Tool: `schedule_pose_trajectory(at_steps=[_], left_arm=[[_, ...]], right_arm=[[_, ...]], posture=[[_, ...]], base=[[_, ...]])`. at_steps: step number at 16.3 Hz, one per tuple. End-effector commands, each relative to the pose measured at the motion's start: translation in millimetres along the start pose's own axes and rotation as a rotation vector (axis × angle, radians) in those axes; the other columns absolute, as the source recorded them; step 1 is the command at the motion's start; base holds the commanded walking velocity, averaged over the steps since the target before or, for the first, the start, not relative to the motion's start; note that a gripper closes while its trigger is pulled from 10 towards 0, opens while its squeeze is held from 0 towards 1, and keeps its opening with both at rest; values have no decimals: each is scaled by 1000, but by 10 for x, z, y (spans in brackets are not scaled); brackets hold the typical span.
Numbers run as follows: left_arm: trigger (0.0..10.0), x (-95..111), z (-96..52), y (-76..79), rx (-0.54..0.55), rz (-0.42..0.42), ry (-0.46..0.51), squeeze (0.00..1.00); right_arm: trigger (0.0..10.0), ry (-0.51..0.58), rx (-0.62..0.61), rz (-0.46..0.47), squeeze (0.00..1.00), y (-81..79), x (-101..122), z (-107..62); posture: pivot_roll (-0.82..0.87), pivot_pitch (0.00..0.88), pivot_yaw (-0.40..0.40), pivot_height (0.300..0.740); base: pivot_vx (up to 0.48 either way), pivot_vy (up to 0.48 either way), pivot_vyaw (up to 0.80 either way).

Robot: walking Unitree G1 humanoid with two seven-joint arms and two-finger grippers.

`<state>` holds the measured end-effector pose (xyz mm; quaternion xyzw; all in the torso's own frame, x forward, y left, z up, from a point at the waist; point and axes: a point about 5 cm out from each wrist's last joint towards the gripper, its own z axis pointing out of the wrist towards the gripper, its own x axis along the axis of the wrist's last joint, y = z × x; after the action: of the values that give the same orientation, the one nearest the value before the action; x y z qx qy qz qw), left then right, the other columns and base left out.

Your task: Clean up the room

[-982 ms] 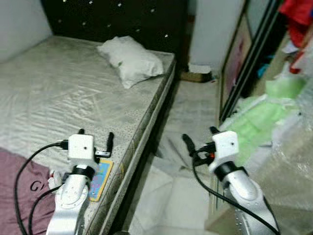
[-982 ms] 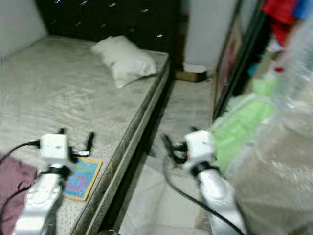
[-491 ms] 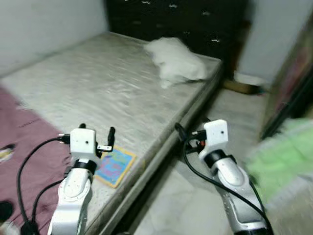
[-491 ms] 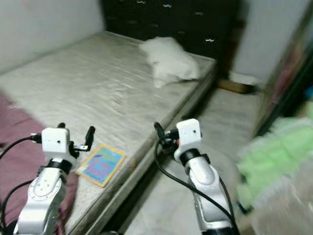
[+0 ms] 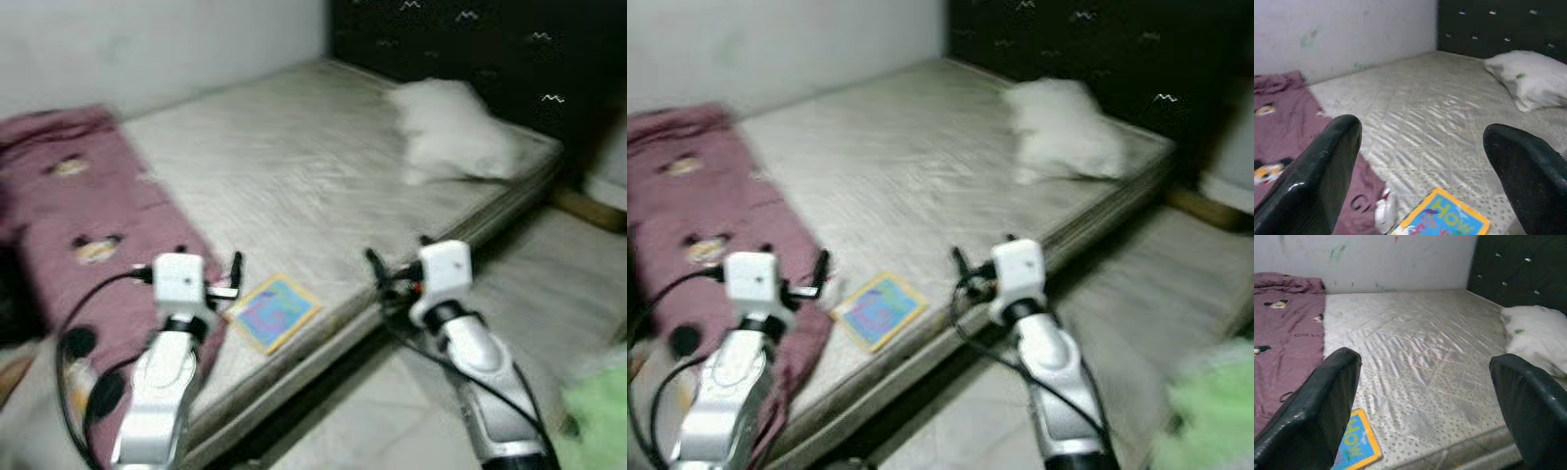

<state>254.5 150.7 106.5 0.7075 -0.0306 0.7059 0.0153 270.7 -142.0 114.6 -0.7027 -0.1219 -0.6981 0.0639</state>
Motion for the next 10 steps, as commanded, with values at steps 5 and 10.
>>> schedule_pose_trajectory(at_steps=[5, 10], left_arm=[[10000, 27, 53, -99, 41, 26, 10, 0], [10000, 45, 95, -134, 86, 52, 24, 0]], right_arm=[[10000, 39, -13, 10, 0, -42, 71, 77], [10000, 24, -156, 47, 0, 40, 60, 157]], posture=[[6, 0, -6, 740], [9, 0, -4, 740]], base=[[0, 0, 800], [0, 0, 800]])
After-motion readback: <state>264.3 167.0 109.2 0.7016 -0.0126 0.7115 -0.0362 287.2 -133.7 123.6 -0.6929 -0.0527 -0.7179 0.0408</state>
